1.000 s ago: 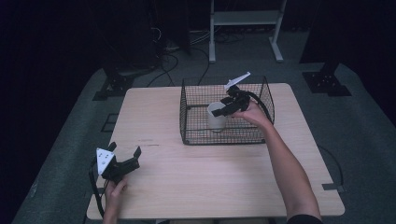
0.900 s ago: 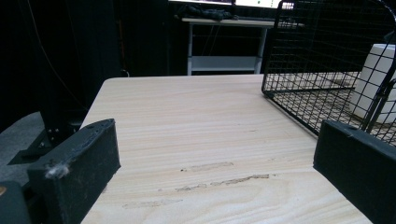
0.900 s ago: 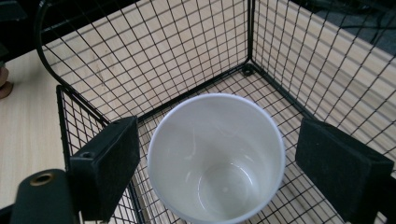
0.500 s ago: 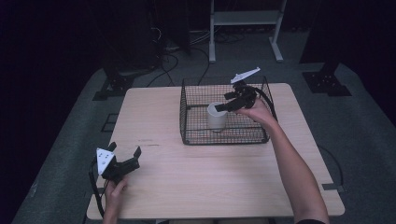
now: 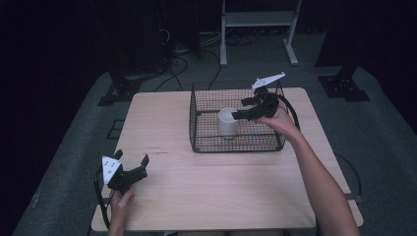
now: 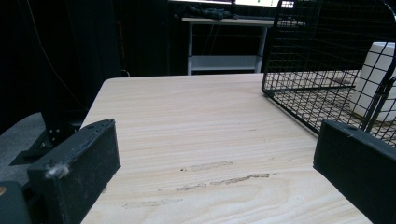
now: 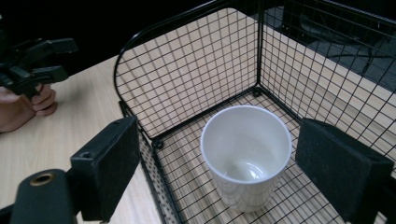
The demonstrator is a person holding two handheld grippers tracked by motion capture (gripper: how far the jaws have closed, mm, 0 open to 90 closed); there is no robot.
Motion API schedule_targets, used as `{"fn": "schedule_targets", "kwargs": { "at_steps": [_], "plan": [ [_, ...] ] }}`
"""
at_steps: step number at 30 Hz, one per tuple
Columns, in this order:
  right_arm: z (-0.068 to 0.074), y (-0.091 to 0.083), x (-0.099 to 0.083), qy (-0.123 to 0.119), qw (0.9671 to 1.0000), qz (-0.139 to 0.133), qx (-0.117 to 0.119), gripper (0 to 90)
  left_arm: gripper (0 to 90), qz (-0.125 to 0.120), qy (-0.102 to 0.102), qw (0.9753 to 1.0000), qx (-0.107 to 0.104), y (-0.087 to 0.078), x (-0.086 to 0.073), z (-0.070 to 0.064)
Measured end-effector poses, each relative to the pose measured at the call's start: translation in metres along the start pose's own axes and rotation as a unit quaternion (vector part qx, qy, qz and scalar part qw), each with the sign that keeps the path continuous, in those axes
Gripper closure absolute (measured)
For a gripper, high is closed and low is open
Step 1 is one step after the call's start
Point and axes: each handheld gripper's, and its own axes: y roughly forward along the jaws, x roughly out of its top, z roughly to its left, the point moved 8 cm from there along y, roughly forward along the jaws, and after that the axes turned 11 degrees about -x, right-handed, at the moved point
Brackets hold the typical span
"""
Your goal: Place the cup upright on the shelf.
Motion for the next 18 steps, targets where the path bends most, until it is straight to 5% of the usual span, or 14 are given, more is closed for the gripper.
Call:
{"fn": "schedule_targets", "kwargs": {
  "at_steps": [18],
  "plan": [
    [0.020,-0.036,-0.026,-0.013,0.9997,-0.014,0.015,13.1,0.0,0.001,0.001,1.0000,0.000,0.000,0.000,0.000]
  ]
}}
